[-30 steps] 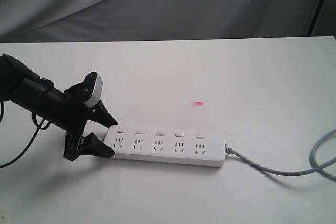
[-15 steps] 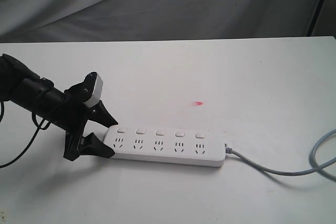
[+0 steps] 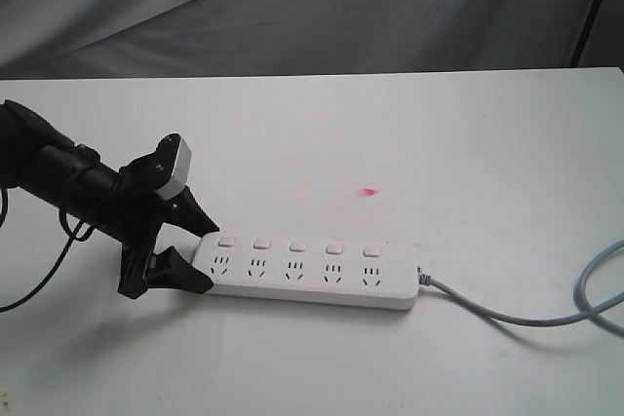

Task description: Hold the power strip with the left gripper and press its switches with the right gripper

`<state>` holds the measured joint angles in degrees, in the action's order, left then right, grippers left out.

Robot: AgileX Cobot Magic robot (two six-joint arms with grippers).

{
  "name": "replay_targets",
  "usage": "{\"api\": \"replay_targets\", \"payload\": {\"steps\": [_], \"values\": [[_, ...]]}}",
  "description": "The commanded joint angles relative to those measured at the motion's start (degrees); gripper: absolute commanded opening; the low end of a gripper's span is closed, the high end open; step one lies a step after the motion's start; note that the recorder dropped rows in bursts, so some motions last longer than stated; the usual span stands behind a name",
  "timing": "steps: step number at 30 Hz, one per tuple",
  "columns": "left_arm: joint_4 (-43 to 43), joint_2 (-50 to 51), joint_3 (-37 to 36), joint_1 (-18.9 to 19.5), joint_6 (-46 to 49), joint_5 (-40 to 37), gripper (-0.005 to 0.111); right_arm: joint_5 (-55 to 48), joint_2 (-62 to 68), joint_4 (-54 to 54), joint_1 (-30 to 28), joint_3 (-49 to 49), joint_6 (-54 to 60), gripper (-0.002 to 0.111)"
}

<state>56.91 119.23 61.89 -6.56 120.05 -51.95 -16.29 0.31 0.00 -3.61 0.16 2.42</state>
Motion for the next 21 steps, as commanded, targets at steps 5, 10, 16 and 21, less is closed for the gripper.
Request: {"api": "replay_targets", "payload": {"steps": [5, 10, 16, 21], "values": [[-1.67, 1.51, -0.28, -0.4, -0.14, 3.1, 0.056, 26.25, -0.31, 0.0, -0.42, -0.16, 0.09, 0.006], [-1.67, 1.51, -0.28, -0.4, -0.14, 3.1, 0.056, 31.38, -0.31, 0.0, -0.42, -0.16, 0.09, 0.006], [-1.67, 1.51, -0.28, -0.4, -0.14, 3.1, 0.056, 31.98, -0.31, 0.0, -0.42, -0.16, 0.09, 0.006], [-1.67, 1.51, -0.28, -0.4, -0.14, 3.1, 0.056, 40.24, -0.31, -1.32, -0.42, -0.16, -7.99, 0.006]]}}
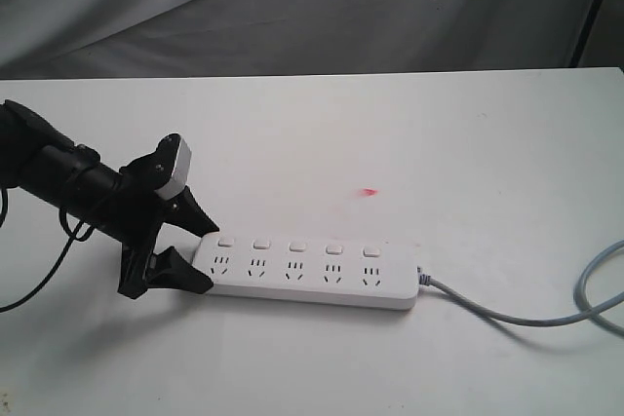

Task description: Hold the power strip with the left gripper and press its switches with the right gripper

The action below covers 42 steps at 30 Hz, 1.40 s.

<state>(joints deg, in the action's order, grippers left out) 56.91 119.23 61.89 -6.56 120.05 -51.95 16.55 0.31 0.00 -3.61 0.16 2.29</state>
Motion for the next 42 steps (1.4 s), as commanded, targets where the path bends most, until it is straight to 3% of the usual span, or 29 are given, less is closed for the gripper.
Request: {"api": "replay_targets", "payload": {"steps": [1, 5, 10, 24, 29, 35, 42], "values": [[-1.67, 1.51, -0.28, -0.4, -0.14, 3.1, 0.056, 8.46, -0.31, -1.73, -0.42, -0.16, -12.19, 0.006], [-1.67, 1.51, -0.28, -0.4, -0.14, 3.1, 0.056, 9.76, -0.31, 2.27, -0.42, -0.16, -20.86, 0.006], [-1.67, 1.51, -0.28, -0.4, -0.14, 3.1, 0.056, 1.41, -0.2, 8.54, -0.42, 2.78, -29.32, 0.006], [-1.67, 1.51, -0.28, -0.4, -0.14, 3.1, 0.056, -22.25, 29.24, 8.54, -0.33, 34.32, -29.9, 0.006], [-1.67, 1.51, -0.28, -0.4, -0.14, 3.1, 0.056, -33.67, 41.33, 8.16, -0.33, 46.87, -21.93, 0.006], [-1.67, 1.51, -0.28, -0.4, -0.14, 3.1, 0.056, -47.73, 54.25, 2.84, -0.33, 59.96, -2.95, 0.006], [-1.67, 1.51, -0.28, -0.4, -0.14, 3.1, 0.056, -56.39, 68.81, -17.6, -0.33, 69.39, 28.29, 0.006]]}}
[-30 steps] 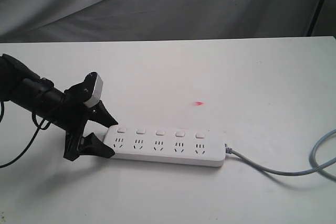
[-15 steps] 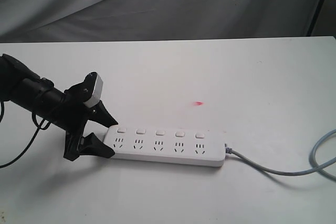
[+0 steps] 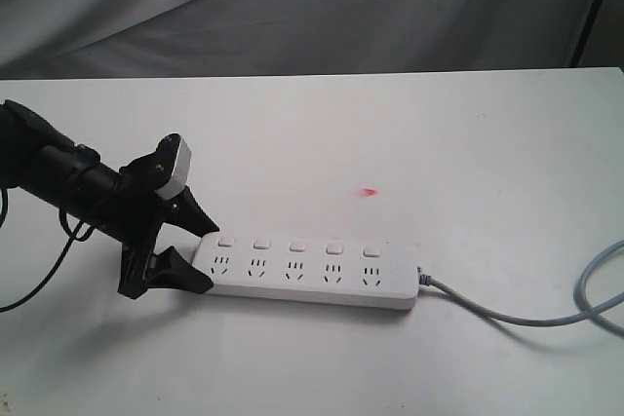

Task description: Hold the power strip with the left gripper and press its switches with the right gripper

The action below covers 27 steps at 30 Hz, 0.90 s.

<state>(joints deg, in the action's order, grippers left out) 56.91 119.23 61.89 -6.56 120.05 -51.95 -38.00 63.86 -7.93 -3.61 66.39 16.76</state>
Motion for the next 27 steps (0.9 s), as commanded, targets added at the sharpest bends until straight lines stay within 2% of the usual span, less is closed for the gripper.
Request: {"api": "replay_targets", "payload": {"steps": [1, 4, 7, 13, 27], "values": [[-1.67, 1.51, -0.28, -0.4, -0.14, 3.1, 0.056, -1.73, 6.49, -11.84, -0.33, 3.77, 17.08, 0.006], [-1.67, 1.51, -0.28, -0.4, -0.14, 3.1, 0.056, -1.2, 11.44, -25.63, -0.33, 4.4, 38.9, 0.006], [-1.67, 1.51, -0.28, -0.4, -0.14, 3.1, 0.056, -5.38, 16.51, -39.13, -0.33, 4.4, 59.99, 0.0], [-1.67, 1.51, -0.28, -0.4, -0.14, 3.1, 0.056, -6.16, 27.36, -55.65, -0.33, 4.4, 79.1, 0.0], [-1.67, 1.51, -0.28, -0.4, -0.14, 3.1, 0.056, -7.68, 40.65, -59.96, 1.09, 4.4, 90.08, 0.0]]}}
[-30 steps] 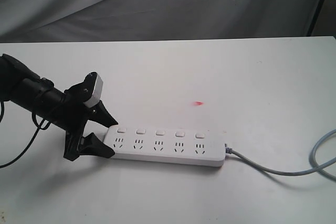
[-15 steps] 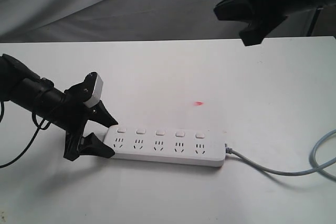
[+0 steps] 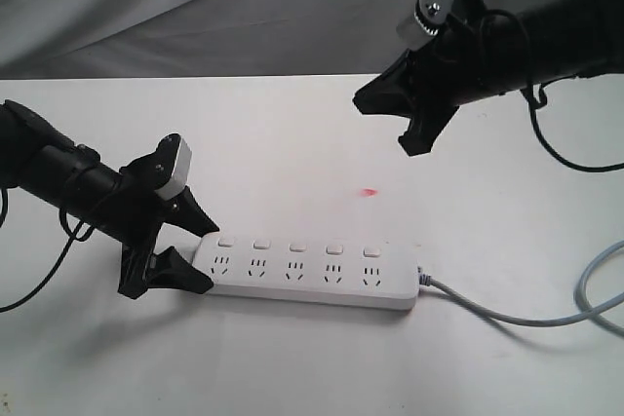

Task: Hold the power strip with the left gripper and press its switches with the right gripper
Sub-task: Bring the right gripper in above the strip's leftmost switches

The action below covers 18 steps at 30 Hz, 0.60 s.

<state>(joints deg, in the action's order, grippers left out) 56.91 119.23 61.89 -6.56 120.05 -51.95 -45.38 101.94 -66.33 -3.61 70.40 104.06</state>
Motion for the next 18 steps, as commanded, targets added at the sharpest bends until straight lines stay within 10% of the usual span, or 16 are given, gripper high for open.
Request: {"api": "replay_targets", "payload": {"steps": [1, 18], "values": [[-1.67, 1.51, -0.28, -0.4, -0.14, 3.1, 0.056, -0.3, 3.33, -1.14, 1.88, 0.39, 3.56, 0.0], [-1.67, 1.51, -0.28, -0.4, -0.14, 3.1, 0.056, 15.17, 6.49, -2.17, 15.79, 0.39, 3.3, 0.0]]}}
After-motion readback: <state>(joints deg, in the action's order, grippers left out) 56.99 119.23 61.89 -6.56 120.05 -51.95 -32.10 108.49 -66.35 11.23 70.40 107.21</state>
